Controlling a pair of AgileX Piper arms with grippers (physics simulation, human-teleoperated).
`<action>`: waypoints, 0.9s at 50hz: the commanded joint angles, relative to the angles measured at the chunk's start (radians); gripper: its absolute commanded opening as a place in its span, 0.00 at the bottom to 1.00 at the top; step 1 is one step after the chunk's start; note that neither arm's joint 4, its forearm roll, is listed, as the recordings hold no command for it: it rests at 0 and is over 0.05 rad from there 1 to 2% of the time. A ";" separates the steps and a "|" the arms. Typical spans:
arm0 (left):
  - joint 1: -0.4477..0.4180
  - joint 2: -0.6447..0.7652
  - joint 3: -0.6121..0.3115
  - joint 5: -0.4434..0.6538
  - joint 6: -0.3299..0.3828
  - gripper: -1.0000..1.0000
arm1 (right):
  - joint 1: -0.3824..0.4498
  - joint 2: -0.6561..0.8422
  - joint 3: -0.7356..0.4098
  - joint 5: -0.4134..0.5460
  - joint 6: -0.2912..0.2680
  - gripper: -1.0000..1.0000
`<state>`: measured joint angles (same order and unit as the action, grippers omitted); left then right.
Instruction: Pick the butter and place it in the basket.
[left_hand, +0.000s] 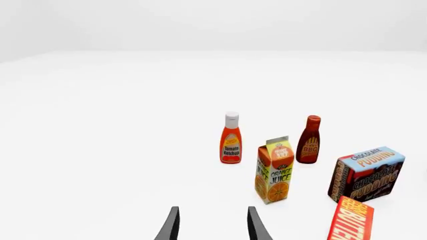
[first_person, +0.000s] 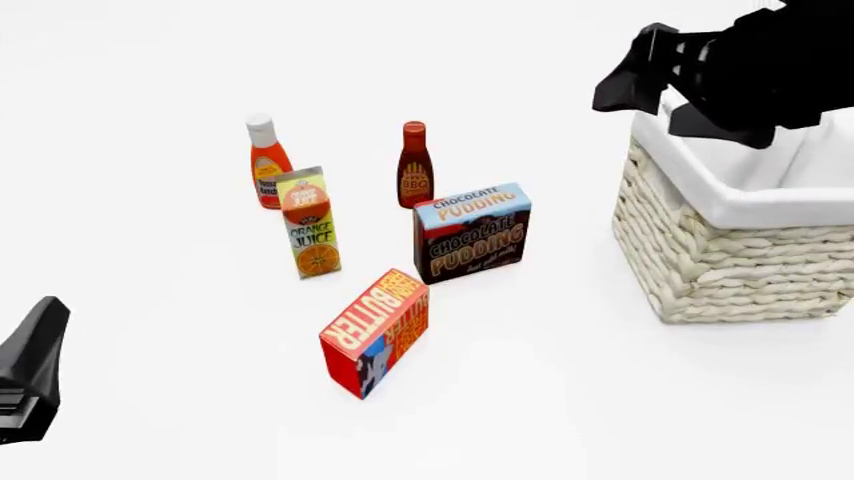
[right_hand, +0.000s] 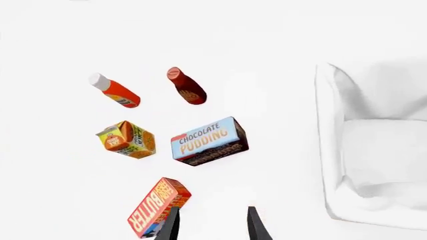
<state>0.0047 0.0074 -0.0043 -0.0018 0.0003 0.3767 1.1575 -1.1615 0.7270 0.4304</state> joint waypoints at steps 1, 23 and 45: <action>0.000 0.000 0.000 0.000 0.000 1.00 | 0.010 0.018 0.012 -0.021 0.055 1.00; 0.015 0.000 0.000 0.000 0.001 1.00 | -0.019 -0.028 0.070 -0.006 0.178 1.00; 0.017 0.000 0.000 0.000 0.001 1.00 | -0.063 0.030 0.109 -0.057 0.126 1.00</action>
<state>0.0196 0.0074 -0.0043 -0.0015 0.0014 0.3475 1.1733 -1.0764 0.6861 0.5853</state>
